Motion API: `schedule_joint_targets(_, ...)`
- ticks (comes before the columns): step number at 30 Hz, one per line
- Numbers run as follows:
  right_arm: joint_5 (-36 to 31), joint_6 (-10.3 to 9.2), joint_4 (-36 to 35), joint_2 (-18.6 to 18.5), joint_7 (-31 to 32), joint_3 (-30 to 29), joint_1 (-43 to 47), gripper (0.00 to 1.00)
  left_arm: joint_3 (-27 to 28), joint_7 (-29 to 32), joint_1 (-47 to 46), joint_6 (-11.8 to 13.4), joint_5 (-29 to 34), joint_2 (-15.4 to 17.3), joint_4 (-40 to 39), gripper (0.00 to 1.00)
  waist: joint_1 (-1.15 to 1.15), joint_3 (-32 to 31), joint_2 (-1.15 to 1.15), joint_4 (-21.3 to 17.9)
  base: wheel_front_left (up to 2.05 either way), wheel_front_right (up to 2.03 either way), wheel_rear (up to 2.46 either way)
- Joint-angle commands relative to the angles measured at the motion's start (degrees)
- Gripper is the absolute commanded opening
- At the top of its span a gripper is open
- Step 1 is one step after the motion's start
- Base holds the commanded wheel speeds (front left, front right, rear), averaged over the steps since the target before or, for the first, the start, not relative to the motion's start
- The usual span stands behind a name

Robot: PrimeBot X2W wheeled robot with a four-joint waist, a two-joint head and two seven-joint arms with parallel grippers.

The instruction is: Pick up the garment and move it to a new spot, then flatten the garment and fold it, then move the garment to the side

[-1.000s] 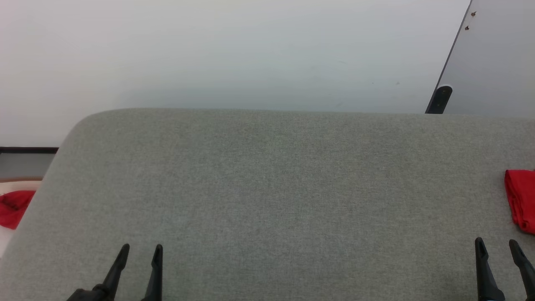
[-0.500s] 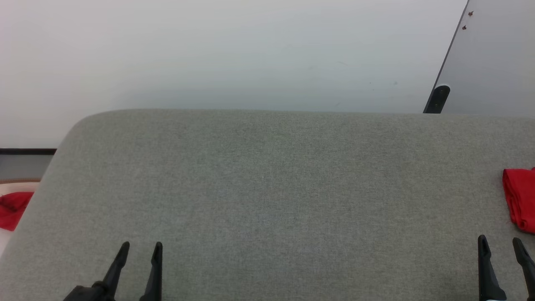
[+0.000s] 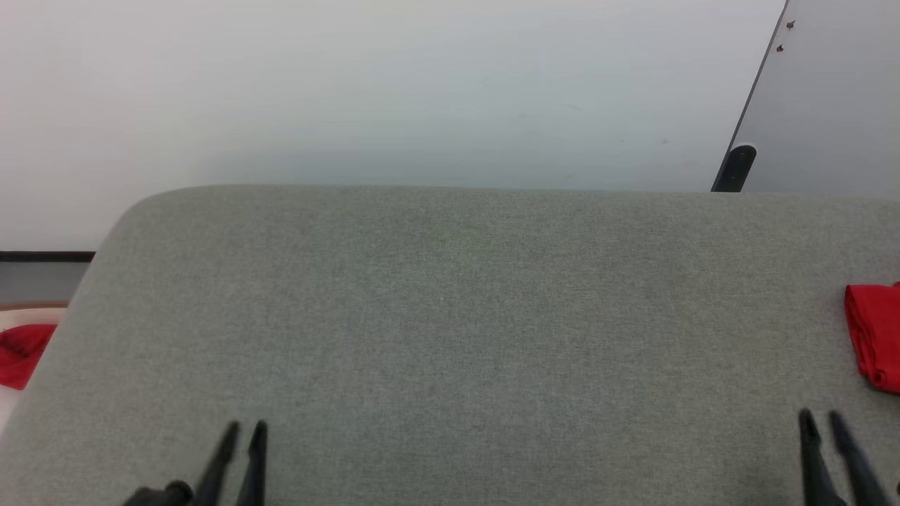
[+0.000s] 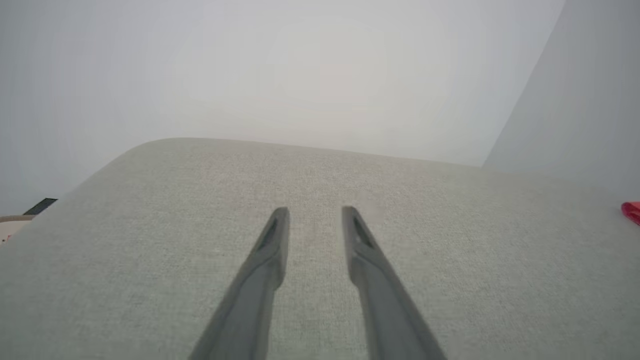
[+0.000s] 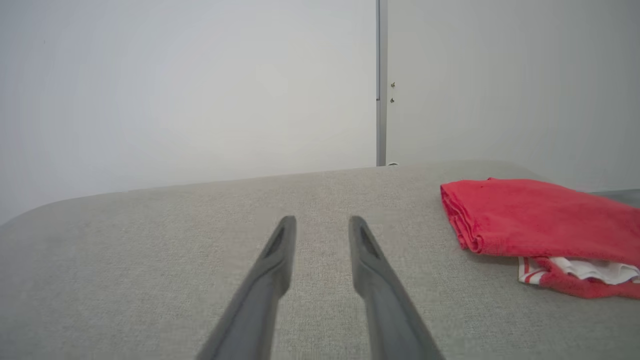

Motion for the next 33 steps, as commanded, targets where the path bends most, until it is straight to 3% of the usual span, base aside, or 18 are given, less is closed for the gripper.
schedule_joint_targets(1,0.2,0.00,0.6,0.2,0.1,0.0,0.2,0.00,-0.1,0.1,0.2,0.0,-0.2,-0.3,0.6,0.00,0.00,0.0,0.00,0.0,0.00,0.00,0.00)
schedule_joint_targets(33,28.4,-0.02,4.4,1.7,7.5,0.2,-5.4,0.00,2.5,7.8,-4.9,-0.2,-27.1,-3.4,3.6,0.00,0.00,0.5,0.00,-1.2,0.00,0.00,0.00)
